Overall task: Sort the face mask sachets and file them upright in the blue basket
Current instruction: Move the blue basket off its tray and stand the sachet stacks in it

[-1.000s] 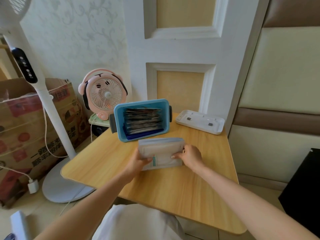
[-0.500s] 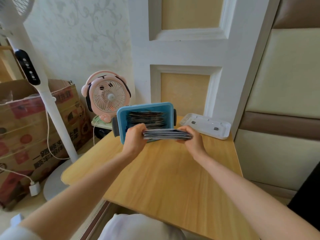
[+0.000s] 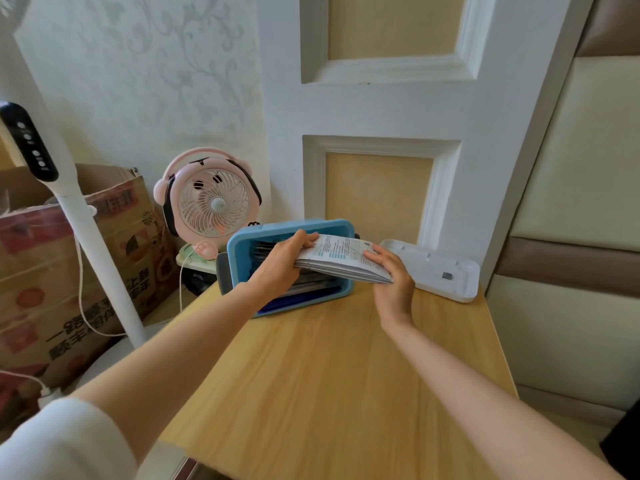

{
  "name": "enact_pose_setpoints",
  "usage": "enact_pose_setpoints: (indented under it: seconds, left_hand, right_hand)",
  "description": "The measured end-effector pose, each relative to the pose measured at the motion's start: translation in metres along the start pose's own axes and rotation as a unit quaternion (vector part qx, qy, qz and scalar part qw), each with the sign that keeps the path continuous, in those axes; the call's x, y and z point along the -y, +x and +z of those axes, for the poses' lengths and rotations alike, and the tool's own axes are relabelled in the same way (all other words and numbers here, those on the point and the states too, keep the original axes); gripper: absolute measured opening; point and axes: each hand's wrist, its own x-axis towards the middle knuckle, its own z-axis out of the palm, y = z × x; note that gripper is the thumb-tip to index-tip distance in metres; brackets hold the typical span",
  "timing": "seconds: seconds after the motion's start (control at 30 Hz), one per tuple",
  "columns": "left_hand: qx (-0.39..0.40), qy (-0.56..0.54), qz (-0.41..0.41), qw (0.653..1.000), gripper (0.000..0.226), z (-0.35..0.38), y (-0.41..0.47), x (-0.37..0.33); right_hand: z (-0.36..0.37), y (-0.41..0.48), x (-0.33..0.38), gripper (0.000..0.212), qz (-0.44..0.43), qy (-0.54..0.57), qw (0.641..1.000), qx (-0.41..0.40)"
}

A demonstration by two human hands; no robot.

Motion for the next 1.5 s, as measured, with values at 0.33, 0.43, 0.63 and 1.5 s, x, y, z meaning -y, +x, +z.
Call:
enact_pose_setpoints:
  seconds: [0.33,0.43,0.63,1.5]
  left_hand:
    - [-0.071,0.069,-0.037,0.994,0.06,0.008,-0.013,0.032]
    - [-0.142,0.168,-0.026,0.975,0.044,0.006,-0.019,0.03]
    - [-0.141,0.218,-0.109,0.96,0.034,-0.002,-0.025,0.031]
    - [-0.158,0.191,-0.005,0.969,0.034,-0.004,-0.03,0.055]
  right_hand:
    - [0.038,0.01,-0.017,0.034,-0.003,0.045,0.999,0.022]
    - [0.046,0.014,-0.017,0.035,-0.005,0.056,0.997,0.05]
    - [0.062,0.033,-0.015,0.042,0.001,0.006,0.995,0.101]
    - [0.079,0.072,-0.018,0.027,-0.081,-0.211,0.969,0.103]
